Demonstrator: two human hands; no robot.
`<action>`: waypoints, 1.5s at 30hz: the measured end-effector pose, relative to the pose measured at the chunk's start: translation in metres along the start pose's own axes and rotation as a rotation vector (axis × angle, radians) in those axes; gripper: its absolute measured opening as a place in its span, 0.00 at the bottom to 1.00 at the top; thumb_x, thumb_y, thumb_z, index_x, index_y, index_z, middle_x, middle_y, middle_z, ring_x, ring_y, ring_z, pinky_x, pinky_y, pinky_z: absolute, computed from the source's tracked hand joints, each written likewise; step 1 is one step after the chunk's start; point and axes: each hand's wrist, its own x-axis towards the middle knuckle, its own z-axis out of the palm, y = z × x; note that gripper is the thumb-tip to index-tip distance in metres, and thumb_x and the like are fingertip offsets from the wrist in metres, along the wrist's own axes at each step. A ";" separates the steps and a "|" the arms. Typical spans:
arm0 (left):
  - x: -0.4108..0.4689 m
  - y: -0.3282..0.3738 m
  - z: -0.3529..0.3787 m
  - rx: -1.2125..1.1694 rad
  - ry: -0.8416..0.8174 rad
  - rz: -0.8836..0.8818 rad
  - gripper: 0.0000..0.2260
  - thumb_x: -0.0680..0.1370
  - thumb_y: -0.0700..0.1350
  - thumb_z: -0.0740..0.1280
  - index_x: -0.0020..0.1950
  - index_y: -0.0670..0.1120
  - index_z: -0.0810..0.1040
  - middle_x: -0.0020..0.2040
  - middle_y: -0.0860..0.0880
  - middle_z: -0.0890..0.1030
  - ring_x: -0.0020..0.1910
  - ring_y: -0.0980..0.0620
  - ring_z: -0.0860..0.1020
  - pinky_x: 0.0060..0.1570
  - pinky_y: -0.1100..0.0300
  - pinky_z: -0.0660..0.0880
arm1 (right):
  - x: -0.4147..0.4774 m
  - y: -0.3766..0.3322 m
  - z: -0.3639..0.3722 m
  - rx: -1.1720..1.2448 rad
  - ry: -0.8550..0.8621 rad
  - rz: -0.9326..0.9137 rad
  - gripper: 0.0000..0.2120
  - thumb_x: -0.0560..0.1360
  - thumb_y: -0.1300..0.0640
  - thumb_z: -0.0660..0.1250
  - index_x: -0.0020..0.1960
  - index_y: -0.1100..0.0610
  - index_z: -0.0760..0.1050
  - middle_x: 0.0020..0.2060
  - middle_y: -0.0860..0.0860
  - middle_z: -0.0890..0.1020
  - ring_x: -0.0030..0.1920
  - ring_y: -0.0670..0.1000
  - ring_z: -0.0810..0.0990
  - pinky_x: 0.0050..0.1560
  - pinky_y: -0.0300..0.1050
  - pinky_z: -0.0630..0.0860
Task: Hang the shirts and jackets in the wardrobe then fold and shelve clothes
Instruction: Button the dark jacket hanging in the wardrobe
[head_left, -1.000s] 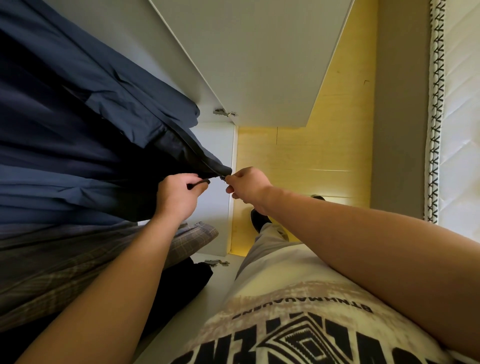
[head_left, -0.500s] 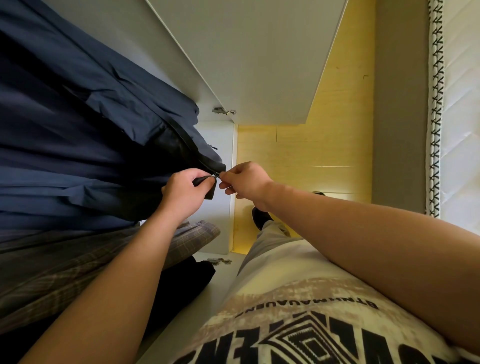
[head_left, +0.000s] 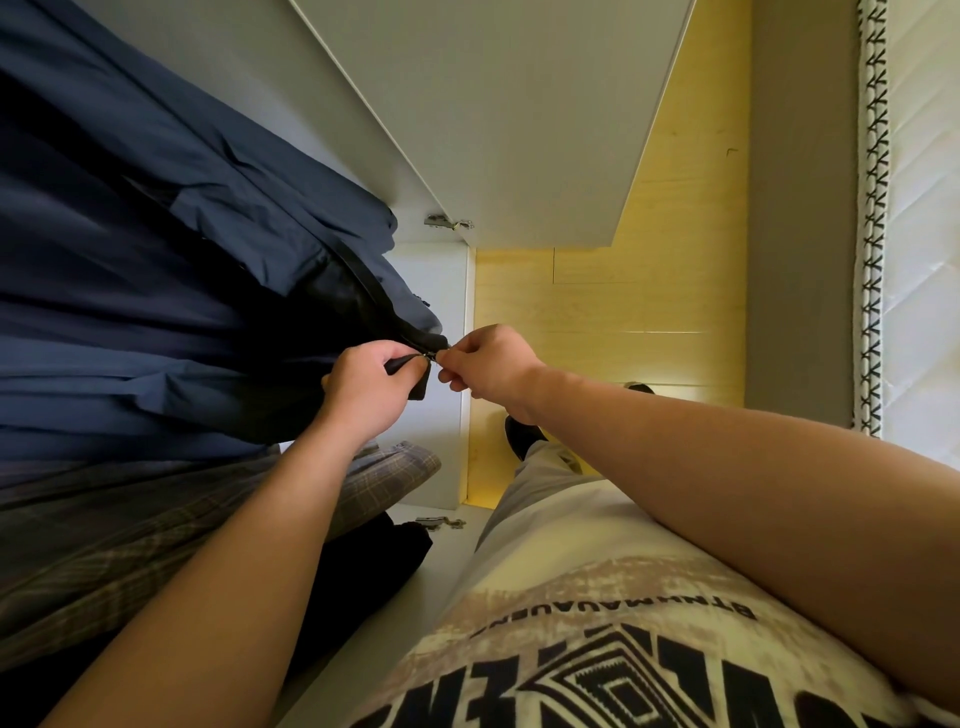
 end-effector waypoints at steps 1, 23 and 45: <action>0.001 0.000 0.001 0.006 0.000 -0.002 0.05 0.79 0.51 0.68 0.50 0.56 0.83 0.49 0.56 0.84 0.54 0.48 0.80 0.62 0.43 0.74 | 0.000 0.000 0.000 -0.006 0.003 -0.002 0.09 0.79 0.55 0.68 0.47 0.60 0.82 0.40 0.51 0.86 0.32 0.42 0.79 0.28 0.32 0.72; 0.007 -0.002 0.003 -0.144 -0.145 -0.103 0.05 0.73 0.49 0.77 0.39 0.55 0.83 0.35 0.57 0.85 0.43 0.54 0.84 0.42 0.60 0.77 | 0.001 -0.002 0.000 -0.106 0.029 -0.027 0.08 0.76 0.56 0.72 0.46 0.60 0.83 0.40 0.55 0.84 0.32 0.47 0.75 0.26 0.34 0.70; -0.003 0.002 0.027 -0.213 -0.084 -0.171 0.09 0.73 0.55 0.76 0.38 0.53 0.82 0.36 0.57 0.85 0.43 0.55 0.84 0.45 0.58 0.79 | 0.008 -0.002 -0.011 -0.138 0.005 0.026 0.06 0.72 0.58 0.72 0.44 0.61 0.84 0.39 0.55 0.86 0.38 0.50 0.80 0.43 0.44 0.81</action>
